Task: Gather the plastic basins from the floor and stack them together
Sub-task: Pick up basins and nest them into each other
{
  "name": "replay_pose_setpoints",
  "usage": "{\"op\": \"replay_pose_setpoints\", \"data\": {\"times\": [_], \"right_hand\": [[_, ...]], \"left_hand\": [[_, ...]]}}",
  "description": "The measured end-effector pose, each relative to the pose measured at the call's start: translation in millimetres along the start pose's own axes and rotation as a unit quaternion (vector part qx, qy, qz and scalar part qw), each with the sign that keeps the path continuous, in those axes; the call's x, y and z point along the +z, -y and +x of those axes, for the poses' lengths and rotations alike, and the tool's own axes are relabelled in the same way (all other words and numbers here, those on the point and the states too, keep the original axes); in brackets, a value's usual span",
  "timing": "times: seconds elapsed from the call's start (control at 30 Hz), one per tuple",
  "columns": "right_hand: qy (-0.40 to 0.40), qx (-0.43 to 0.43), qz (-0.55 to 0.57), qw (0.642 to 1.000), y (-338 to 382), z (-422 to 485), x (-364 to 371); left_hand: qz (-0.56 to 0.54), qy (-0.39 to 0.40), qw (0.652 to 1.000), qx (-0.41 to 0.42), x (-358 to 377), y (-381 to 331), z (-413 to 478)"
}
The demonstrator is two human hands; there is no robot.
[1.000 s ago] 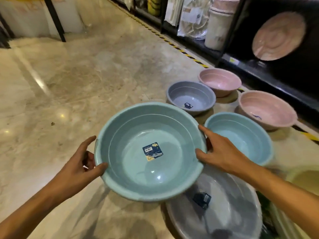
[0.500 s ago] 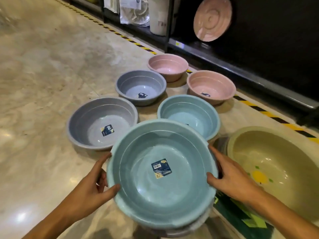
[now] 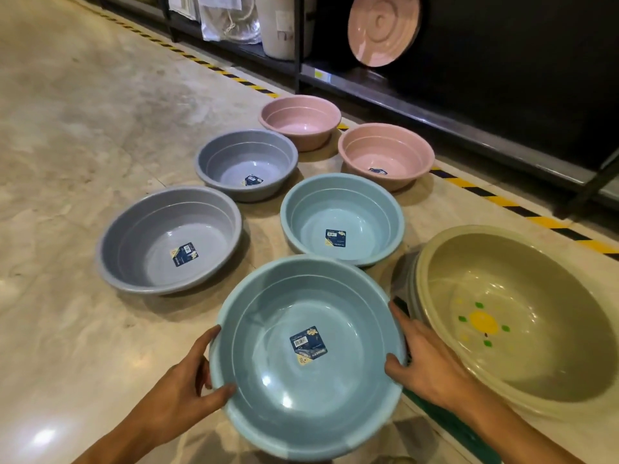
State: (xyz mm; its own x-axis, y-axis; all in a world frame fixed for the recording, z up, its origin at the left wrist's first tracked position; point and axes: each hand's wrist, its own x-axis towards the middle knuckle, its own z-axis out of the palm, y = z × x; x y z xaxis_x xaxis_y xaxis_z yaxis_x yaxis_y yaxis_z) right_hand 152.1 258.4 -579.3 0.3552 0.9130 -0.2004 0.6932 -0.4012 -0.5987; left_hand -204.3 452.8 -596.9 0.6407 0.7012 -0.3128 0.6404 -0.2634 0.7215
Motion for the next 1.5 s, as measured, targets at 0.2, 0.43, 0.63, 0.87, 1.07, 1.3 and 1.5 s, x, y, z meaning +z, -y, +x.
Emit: {"op": "replay_pose_setpoints", "data": {"times": [0.2,0.43,0.63,0.87,1.07,1.3,1.5], "right_hand": [[-0.006,0.050,-0.066,0.997,-15.2,-0.8,19.0],[0.016,0.050,-0.044,0.998,-17.2,8.5,25.2],[0.032,0.056,-0.052,0.997,-16.1,8.3,26.7],[0.003,0.090,-0.107,0.990,-12.9,3.5,23.5],[-0.062,0.089,-0.130,0.985,6.5,-0.1,17.8],[-0.087,0.032,-0.063,0.994,43.2,49.2,-16.4],[-0.001,-0.050,-0.089,0.995,91.6,144.5,-43.2]], "left_hand": [[0.022,0.002,1.000,-0.021,4.9,-0.5,3.5],[0.052,0.009,0.998,-0.044,8.4,2.2,8.2],[0.046,-0.006,0.998,-0.047,11.7,9.3,5.3],[0.061,0.003,0.997,-0.054,17.3,7.0,14.2],[0.028,-0.068,0.995,-0.061,2.2,6.4,9.4],[-0.034,-0.148,0.986,-0.073,-29.0,-6.0,16.0],[0.038,-0.158,0.978,-0.133,-130.4,-24.8,44.1]]}}
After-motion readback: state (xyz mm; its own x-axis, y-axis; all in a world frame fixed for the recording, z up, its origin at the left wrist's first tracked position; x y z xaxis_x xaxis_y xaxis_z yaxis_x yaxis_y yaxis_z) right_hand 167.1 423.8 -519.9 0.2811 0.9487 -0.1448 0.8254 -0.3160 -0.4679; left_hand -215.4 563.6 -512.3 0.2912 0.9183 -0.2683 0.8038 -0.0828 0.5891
